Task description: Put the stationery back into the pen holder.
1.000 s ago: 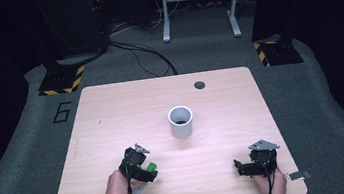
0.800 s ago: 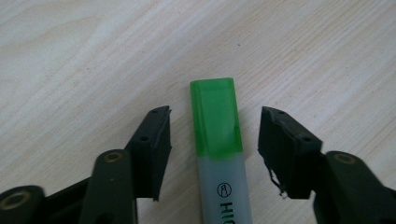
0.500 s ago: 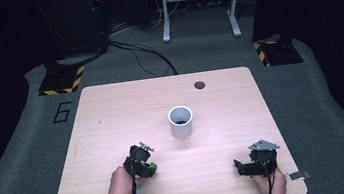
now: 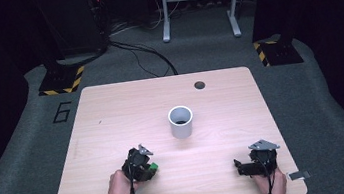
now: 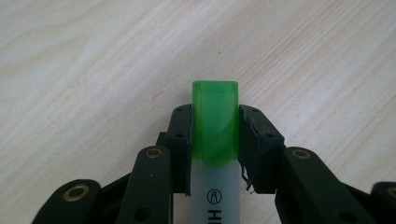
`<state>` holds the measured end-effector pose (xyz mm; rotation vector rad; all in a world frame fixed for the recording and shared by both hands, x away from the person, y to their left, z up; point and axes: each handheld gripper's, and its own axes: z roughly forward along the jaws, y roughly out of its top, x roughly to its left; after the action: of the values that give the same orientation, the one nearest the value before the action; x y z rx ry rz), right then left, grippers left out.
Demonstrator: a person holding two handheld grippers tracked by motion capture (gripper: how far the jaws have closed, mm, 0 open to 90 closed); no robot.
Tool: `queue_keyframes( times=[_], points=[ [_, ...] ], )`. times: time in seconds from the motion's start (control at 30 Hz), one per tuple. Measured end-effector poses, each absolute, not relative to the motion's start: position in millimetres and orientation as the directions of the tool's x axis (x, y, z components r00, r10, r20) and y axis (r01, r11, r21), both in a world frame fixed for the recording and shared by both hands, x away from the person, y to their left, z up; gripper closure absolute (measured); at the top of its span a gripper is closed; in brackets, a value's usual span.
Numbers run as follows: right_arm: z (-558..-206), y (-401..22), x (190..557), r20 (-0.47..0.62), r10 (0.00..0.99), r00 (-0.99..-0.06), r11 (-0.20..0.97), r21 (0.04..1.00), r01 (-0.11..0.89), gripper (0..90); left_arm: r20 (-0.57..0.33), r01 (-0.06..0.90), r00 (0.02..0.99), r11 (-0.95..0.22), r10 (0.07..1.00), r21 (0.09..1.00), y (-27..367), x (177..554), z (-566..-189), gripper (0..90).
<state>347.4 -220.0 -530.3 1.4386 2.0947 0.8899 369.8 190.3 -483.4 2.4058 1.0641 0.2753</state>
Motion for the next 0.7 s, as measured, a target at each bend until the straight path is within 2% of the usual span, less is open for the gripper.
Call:
queue_keyframes(
  times=[0.27,0.43,0.7],
  points=[
    [-530,-219,347,0.005,0.937,-0.349,0.239,0.718,0.653,0.0,-0.005,0.574,0.696,-0.552,0.718,0.604,199,361,-463,66.9],
    [-531,-219,348,0.008,0.936,-0.352,0.239,0.721,0.651,0.0,-0.048,0.557,0.700,-0.502,0.712,0.662,206,357,-457,66.9],
    [-531,-219,348,0.003,0.934,-0.358,0.246,0.720,0.649,0.0,-0.067,0.542,0.698,-0.465,0.712,0.700,213,358,-456,66.8]
  ],
)
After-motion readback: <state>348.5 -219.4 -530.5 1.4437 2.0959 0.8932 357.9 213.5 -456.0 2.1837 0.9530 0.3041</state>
